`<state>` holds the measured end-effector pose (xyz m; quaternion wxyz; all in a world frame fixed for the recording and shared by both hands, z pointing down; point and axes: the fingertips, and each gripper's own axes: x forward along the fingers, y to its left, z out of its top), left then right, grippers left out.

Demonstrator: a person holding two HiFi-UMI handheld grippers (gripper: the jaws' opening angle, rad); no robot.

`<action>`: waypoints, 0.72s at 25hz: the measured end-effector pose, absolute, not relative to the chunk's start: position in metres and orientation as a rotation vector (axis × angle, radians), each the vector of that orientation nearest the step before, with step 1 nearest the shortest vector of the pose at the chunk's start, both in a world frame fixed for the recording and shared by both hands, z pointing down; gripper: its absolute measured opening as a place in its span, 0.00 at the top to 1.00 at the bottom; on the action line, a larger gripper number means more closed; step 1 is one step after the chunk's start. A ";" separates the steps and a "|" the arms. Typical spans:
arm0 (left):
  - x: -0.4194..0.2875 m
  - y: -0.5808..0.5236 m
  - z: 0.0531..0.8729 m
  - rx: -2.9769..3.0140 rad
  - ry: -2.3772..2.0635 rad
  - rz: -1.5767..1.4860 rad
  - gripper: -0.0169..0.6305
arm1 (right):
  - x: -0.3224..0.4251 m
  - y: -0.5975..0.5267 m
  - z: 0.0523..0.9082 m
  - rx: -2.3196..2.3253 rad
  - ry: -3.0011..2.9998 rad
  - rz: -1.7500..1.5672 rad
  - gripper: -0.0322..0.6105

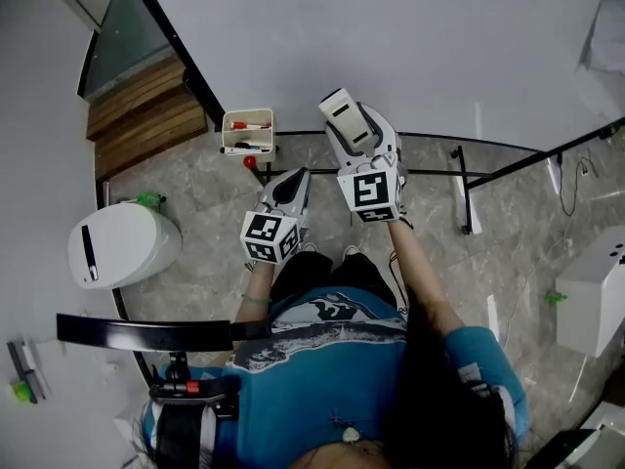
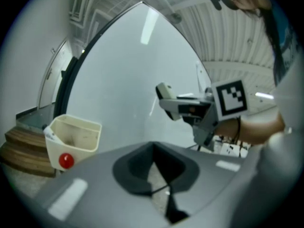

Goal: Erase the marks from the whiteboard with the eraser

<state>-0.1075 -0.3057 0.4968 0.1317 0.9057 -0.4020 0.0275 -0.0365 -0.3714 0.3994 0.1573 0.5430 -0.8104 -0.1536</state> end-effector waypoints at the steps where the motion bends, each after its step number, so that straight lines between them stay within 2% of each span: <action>1: -0.105 -0.303 0.498 2.628 -1.153 0.082 0.97 | -0.034 -0.365 0.403 1.558 -2.322 -0.411 0.54; 18: -0.037 -0.252 0.485 2.661 -1.097 0.071 0.97 | 0.034 -0.249 0.471 1.550 -2.314 -0.081 0.54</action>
